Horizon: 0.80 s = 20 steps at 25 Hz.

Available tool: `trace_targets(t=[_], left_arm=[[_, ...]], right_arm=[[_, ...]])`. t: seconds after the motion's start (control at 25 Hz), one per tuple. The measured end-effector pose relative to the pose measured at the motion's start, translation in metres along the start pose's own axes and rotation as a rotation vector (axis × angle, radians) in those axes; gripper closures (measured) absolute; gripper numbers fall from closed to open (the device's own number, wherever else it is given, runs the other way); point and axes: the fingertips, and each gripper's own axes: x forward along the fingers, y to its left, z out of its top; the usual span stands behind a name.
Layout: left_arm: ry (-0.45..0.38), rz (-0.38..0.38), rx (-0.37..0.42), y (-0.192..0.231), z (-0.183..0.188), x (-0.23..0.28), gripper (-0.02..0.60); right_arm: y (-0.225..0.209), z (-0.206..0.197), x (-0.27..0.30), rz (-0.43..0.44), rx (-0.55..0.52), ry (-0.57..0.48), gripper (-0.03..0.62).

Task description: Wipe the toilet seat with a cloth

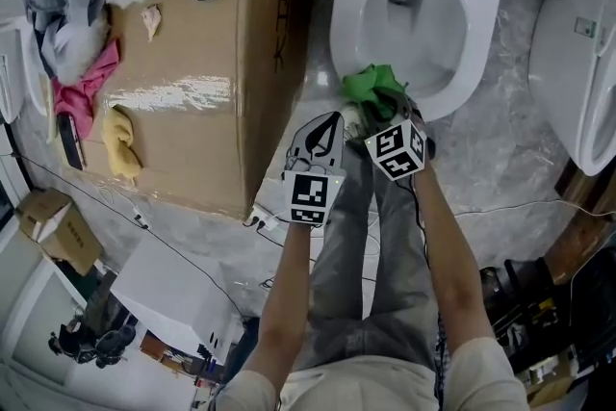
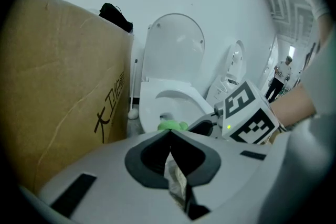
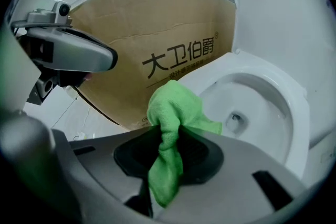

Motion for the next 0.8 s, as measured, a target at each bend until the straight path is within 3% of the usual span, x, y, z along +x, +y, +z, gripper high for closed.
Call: trace_targets(t=[0.8], left_arm=[[0.079, -0.161, 0.113, -0.051, -0.005, 0.031, 0.569]], right_arm=[[-0.016, -0.061, -0.042, -0.094, 0.148, -0.020, 0.497]])
